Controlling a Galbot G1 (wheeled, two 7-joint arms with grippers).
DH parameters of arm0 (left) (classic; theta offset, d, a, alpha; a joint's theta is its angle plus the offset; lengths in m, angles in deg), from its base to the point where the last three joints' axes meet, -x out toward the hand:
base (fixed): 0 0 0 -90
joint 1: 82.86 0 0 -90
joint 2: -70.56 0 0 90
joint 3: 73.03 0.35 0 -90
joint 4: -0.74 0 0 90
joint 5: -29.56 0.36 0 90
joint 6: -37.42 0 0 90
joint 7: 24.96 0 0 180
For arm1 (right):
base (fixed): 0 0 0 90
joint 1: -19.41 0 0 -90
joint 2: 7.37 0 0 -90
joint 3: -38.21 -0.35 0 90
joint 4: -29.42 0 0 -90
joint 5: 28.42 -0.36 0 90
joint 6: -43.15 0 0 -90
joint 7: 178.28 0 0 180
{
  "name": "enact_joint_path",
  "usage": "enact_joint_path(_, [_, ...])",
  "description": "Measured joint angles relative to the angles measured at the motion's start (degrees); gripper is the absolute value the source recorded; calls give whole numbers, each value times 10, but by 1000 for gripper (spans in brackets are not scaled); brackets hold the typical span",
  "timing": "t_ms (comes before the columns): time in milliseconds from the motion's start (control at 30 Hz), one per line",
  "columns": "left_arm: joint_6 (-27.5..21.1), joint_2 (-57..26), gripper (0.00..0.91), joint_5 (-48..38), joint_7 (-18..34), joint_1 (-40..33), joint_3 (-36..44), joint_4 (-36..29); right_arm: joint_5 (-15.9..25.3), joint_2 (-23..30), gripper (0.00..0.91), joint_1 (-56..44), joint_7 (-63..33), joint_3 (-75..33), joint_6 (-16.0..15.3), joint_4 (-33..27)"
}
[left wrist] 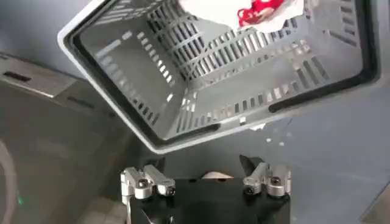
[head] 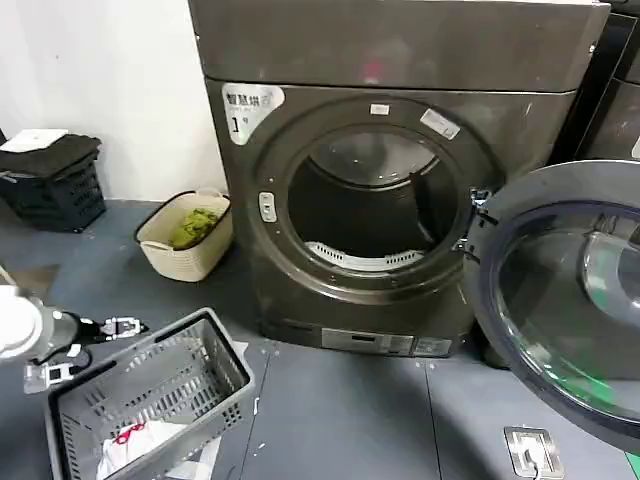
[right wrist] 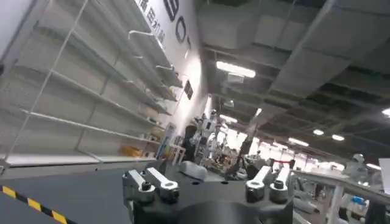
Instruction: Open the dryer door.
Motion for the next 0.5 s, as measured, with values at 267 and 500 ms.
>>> enact_joint_path(267, [25,-11,907,2,-9,1,0,1,0,-1,907,0,3,1,5,-4])
enact_joint_path(500, [25,-11,907,16,-26,-2,0,15,0,-2,907,0,4,3,7,-7])
